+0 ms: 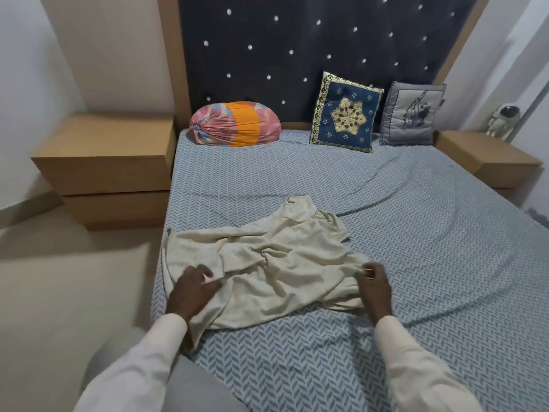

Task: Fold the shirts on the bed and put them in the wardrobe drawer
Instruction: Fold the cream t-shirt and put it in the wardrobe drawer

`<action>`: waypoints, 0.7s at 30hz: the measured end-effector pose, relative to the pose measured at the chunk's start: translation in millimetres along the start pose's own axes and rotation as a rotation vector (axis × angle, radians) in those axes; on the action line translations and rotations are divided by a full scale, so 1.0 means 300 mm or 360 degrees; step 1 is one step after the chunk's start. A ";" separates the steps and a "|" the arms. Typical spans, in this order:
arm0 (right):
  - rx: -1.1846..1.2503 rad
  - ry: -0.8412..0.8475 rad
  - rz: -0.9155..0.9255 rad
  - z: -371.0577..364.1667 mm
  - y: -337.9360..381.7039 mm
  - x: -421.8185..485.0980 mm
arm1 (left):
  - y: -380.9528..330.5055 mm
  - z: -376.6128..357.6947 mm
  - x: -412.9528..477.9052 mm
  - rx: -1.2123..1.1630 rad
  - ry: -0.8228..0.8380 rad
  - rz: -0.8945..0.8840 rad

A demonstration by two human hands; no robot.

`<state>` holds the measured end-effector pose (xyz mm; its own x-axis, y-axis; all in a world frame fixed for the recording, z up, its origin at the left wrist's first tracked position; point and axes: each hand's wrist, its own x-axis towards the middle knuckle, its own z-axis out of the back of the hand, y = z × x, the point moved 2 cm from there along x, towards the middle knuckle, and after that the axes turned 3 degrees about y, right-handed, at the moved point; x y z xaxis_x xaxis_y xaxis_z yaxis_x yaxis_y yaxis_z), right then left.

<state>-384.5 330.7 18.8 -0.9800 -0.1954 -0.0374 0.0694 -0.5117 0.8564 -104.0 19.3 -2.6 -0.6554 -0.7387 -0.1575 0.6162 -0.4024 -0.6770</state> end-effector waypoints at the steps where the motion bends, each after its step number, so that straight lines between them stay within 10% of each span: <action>1: -0.0139 0.0320 0.0139 -0.062 -0.004 -0.035 | -0.003 -0.039 -0.047 0.0200 0.0249 0.0037; 3: -0.0451 0.0734 0.0398 -0.167 -0.023 -0.084 | 0.014 -0.094 -0.119 0.0655 0.0540 0.0158; 7: -0.1210 0.0718 0.0422 -0.255 -0.052 -0.069 | 0.025 -0.071 -0.164 0.0871 0.0553 0.0229; 11: -0.1511 0.0404 0.0291 -0.204 -0.070 -0.054 | 0.037 0.081 -0.130 0.0440 -0.0046 0.0190; 21: -0.0774 -0.0071 0.0359 0.011 -0.071 0.016 | 0.055 0.181 -0.124 -0.0718 -0.0615 0.0352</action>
<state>-391.3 343.4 2.0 -0.9371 -0.3147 0.1511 0.3469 -0.7916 0.5030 -45.9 10.8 31.2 -0.2769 -0.9540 -0.1145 0.4188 -0.0126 -0.9080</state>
